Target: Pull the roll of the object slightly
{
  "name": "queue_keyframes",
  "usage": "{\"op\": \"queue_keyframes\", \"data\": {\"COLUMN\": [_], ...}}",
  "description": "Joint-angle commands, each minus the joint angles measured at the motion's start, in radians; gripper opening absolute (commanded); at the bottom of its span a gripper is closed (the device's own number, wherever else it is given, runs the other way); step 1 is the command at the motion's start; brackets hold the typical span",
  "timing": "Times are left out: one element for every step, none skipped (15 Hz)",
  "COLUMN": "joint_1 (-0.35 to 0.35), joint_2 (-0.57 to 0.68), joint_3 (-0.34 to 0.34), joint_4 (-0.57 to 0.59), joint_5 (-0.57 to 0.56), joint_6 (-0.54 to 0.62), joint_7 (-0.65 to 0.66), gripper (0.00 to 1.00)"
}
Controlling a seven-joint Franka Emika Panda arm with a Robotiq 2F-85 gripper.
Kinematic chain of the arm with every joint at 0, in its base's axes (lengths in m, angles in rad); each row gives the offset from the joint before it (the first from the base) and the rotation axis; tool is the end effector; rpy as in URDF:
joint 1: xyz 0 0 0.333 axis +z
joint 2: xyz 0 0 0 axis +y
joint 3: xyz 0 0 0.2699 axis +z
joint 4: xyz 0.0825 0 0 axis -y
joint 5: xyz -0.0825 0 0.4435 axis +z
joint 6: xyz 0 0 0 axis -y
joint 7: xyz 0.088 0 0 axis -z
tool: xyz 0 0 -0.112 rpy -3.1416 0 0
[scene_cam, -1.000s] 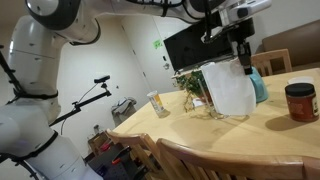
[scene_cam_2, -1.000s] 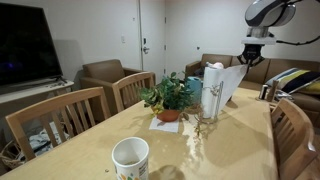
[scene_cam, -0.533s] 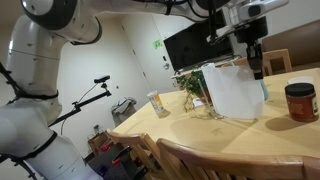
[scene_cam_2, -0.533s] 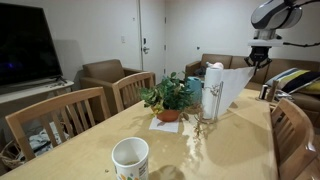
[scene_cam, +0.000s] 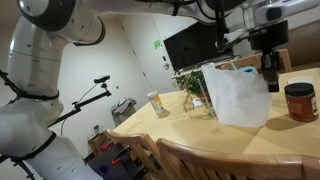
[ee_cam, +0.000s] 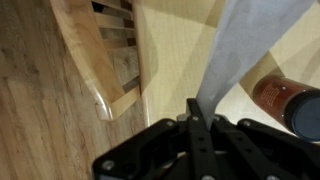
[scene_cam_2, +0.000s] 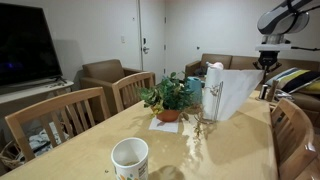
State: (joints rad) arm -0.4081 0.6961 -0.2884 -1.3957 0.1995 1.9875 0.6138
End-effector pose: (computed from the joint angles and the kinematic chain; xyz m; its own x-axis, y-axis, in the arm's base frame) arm 0.5948 -0.4417 0.2331 0.2258 -0.9725 -0.0564 -0.9723 -0.2286 0.0492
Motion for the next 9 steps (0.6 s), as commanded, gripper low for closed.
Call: {"op": "queue_keyframes", "data": {"joint_1": [-0.004, -0.004, -0.003, -0.002, 0.0, 0.0, 0.0, -0.003, -0.006], "joint_2": [0.023, 0.024, 0.026, 0.029, 0.03, 0.033, 0.035, 0.037, 0.035], "joint_3": [-0.007, -0.005, -0.004, -0.002, -0.002, 0.0, 0.002, 0.003, 0.004], "joint_4": [0.048, 0.051, 0.054, 0.058, 0.06, 0.063, 0.066, 0.069, 0.067], "joint_5": [0.013, 0.013, 0.014, 0.014, 0.013, 0.015, 0.017, 0.02, 0.024], "joint_6": [-0.052, -0.056, -0.061, -0.066, -0.068, -0.071, -0.074, -0.078, -0.078], "joint_7": [0.015, 0.016, 0.015, 0.014, 0.015, 0.014, 0.013, 0.014, 0.013], "gripper": [0.04, 0.29, 0.3, 0.36, 0.44, 0.51, 0.59, 0.66, 0.74]}}
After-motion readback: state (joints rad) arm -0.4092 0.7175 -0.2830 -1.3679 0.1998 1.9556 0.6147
